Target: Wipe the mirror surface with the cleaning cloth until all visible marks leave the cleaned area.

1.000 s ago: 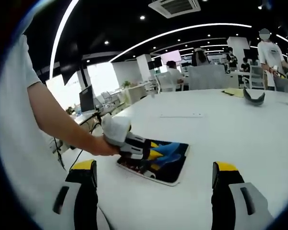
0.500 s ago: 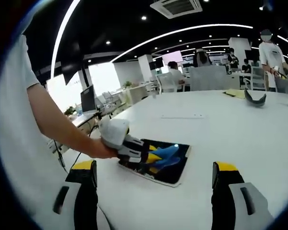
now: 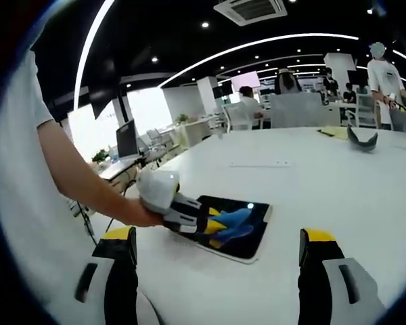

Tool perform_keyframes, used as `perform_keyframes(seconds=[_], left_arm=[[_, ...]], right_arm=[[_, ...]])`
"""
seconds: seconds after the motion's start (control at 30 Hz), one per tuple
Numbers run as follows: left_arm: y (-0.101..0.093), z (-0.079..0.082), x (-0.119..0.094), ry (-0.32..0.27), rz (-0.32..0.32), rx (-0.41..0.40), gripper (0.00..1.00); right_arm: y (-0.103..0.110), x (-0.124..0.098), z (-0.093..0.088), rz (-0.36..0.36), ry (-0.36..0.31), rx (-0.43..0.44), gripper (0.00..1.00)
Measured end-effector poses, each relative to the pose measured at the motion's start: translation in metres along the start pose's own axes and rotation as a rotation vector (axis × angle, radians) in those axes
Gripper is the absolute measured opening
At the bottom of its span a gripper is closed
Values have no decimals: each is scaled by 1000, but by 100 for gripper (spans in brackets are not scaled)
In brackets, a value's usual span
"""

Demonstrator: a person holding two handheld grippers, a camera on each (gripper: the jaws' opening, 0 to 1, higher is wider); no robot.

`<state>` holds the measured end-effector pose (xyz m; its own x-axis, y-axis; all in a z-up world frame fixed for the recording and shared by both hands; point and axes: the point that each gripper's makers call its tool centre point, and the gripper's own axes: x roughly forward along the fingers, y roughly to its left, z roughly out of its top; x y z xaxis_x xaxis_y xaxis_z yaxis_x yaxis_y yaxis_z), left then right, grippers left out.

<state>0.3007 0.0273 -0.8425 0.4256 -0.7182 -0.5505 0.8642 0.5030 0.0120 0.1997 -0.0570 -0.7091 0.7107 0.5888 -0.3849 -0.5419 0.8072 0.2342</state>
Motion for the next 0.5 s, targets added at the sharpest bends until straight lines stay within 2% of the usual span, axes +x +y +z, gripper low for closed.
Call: perform_keyframes(seconds=[0.17,0.23,0.5], left_arm=[[-4,-1,-3,2,-2,-1,7],[-4,-2,-3,0,3,-25,7],[-7,-4,-6,3,2,-17,7]], right_arm=[[1,0,0,4,-2,0,100],[2,0,0,7,-1,1,100],[5,1,3,15,-5,-3,100]])
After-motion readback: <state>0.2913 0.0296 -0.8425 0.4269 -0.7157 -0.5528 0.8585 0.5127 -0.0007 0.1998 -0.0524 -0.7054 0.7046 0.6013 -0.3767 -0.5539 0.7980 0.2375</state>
